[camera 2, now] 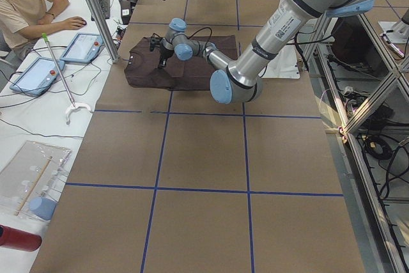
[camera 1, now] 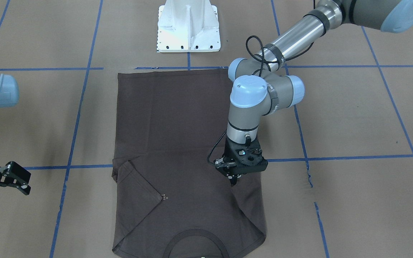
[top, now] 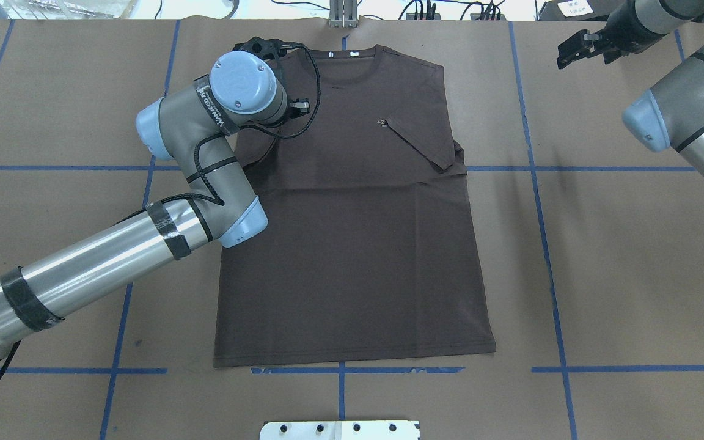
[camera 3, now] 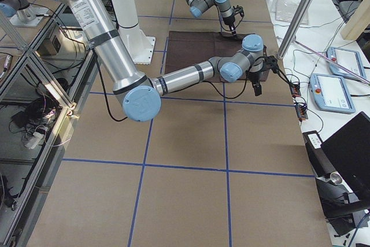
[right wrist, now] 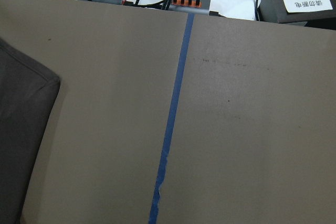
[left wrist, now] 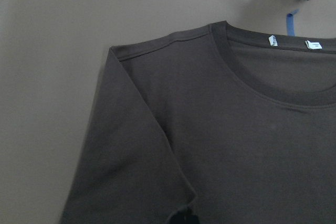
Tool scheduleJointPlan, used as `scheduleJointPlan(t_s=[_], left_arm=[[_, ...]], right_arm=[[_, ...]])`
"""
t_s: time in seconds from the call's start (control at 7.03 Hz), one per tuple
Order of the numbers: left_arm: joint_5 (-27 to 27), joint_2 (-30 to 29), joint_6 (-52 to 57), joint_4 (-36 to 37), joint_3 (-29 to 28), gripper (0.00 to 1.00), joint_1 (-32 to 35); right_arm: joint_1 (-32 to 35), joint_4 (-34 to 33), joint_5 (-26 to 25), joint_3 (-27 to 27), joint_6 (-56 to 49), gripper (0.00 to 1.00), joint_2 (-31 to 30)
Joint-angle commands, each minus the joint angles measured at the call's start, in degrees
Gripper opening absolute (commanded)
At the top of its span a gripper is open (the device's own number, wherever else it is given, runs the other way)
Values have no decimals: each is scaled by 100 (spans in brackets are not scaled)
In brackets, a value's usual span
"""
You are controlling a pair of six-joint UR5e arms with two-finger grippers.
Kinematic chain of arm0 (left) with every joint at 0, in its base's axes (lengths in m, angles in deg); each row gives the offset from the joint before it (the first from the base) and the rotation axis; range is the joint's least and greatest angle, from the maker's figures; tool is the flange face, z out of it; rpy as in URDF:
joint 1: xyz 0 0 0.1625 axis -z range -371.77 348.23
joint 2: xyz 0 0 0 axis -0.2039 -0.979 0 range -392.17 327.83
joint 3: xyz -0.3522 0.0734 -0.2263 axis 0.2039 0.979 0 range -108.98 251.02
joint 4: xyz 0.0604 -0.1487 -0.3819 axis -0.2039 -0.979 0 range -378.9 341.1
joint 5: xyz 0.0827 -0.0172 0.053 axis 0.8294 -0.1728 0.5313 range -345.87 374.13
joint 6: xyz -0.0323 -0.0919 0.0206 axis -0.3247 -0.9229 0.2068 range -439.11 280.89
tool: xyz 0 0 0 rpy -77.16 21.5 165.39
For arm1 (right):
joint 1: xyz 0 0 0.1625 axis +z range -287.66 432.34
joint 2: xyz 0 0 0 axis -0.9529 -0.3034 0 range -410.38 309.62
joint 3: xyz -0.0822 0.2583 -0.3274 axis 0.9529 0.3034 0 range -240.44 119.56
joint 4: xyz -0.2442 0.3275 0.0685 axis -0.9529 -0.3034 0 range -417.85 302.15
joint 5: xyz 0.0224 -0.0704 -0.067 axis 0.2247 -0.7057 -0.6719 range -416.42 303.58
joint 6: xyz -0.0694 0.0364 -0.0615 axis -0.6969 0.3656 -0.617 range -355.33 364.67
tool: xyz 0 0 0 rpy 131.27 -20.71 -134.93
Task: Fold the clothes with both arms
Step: 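Grasp the sleeve with the left gripper and fold it inward onto the shirt, then move both grippers down to the hem corners nearest the robot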
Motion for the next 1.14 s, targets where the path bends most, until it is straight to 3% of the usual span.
scheduleJointPlan(t_s=[0.0,0.14,0.43,0.71,1.0], left_arm=[[50,115,777,-135,49,100,-4],[-19,352,932,-137,529,100,5],[-518,1193,1206,-128,1872,100,5],[-731,1933,1110,-137,2973,100,-117],[-549,2759,10,-154,3861,100,-948]], right_arm=[[-9,2,-9,-9,64,100,28],[-113,2,-9,-166,526,100,11],[-821,-15,-419,-1215,1999,100,-303],[-2138,-95,-1499,-2709,3433,100,-1092],[-3841,-86,-3095,-4116,4585,100,-2469]])
